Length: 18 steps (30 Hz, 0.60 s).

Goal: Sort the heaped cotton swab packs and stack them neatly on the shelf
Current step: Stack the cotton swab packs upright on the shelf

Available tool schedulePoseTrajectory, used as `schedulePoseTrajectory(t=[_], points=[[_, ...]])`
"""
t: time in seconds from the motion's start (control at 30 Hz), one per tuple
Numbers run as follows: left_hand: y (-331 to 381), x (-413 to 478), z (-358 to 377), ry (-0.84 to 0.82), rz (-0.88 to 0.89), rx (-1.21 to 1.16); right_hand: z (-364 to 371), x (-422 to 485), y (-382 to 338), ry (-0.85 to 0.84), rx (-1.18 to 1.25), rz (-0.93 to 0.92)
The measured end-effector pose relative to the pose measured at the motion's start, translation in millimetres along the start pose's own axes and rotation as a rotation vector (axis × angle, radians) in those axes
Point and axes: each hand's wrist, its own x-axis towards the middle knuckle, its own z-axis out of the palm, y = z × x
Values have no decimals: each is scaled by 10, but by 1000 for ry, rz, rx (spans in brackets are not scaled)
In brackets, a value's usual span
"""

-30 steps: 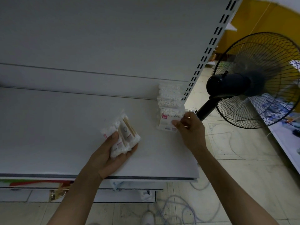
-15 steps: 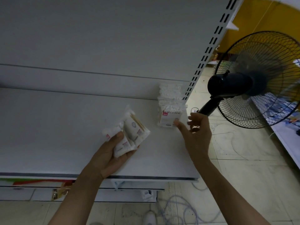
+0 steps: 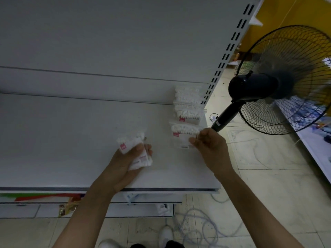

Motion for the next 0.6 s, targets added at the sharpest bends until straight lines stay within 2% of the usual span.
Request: schedulePoseTrajectory(t=[0.07,0.2,0.27,0.4,0.47,0.53,0.6], points=[[-10,9,37,13,5,51,-25,65,98,76,-72,-4],[-28,11,31,80,76,118,8,116,143,158,-18,-36],[-28,8,45,36,74,73,47,145,144,193,-28,-63],[2,-22,98,194,-15,-67,65,162,143,250,-13,-26],[16,-56,139,211,-19,-93,49,58,129,310,-54,-57],[-7,-102,228,181,26,88,38,-128,78,332,-73,-154],[-56,-134,349,117,130,401,40,-319,-33,135,15,-209]])
